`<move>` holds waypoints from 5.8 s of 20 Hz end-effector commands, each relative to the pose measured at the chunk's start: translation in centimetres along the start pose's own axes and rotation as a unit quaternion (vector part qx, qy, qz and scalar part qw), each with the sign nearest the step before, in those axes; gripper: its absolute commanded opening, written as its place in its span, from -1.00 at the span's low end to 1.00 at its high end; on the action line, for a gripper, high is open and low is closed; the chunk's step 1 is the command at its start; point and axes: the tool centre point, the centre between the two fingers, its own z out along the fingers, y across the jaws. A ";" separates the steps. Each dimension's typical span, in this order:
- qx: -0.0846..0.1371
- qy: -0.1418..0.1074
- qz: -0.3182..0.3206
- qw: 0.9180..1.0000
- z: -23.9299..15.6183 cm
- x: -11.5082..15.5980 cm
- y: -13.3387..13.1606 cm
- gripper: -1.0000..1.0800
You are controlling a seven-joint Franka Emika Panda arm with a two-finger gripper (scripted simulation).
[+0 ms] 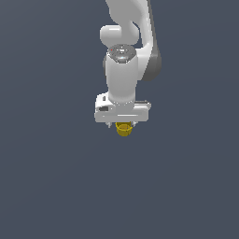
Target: Pick up the object and move it to a goal position.
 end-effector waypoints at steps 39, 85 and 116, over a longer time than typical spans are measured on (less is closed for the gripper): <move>0.019 -0.252 -0.259 0.932 9.0 -5.3 1.2 0.23; 0.025 -0.263 -0.302 0.916 12.2 -6.5 1.6 -1.00; -0.066 0.122 -0.357 0.924 0.5 8.9 -1.4 -1.00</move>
